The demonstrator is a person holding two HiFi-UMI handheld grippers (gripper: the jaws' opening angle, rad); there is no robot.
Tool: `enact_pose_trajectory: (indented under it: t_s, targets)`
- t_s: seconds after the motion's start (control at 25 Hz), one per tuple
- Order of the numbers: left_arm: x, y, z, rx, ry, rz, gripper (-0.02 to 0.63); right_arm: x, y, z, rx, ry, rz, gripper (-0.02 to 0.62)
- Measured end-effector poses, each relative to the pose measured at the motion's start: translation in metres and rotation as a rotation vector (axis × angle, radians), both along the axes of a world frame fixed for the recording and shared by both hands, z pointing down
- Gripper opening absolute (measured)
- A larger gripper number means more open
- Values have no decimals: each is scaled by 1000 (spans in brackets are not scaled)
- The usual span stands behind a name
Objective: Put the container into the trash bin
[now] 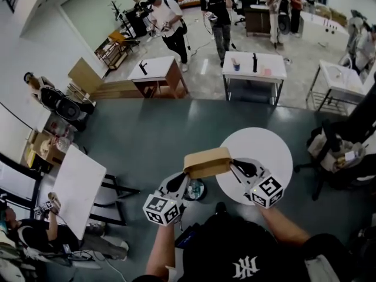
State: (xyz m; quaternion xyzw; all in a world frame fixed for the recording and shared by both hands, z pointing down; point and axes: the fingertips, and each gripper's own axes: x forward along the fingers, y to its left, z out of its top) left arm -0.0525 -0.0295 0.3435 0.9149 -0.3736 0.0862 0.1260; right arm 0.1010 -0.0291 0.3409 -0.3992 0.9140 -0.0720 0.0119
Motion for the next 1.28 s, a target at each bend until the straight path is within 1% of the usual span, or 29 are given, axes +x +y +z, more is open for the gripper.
enact_pose_trajectory:
  t_s: [0.16, 0.32, 0.52, 0.64, 0.76, 0.84, 0.92, 1.04, 1.28]
  targets:
    - [-19, 12, 1, -7, -12, -59, 17, -18, 4, 4, -13, -18, -56, 51]
    - [-44, 17, 13, -25, -28, -107, 17, -43, 4, 17, -30, -36, -96, 51]
    - [-73, 16, 29, -52, -11, -138, 17, -73, -5, 26, -73, -32, -111, 51]
    - [-101, 7, 34, -57, 3, -155, 15, -101, -14, 28, -77, -11, -126, 51]
    - [-137, -6, 43, -65, -9, -165, 15, -137, -21, 34, -90, 13, -156, 51]
    - [-161, -13, 52, -79, -4, -170, 17, -160, -26, 41, -107, 26, -177, 51]
    - [-178, -19, 59, -99, 11, -169, 15, -178, -31, 49, -134, 35, -177, 51]
    - [-196, -28, 72, -129, 21, -144, 15, -196, -38, 59, -176, 50, -153, 51]
    - [-213, -45, 99, -196, 52, -67, 15, -214, -49, 84, -239, 82, -89, 51]
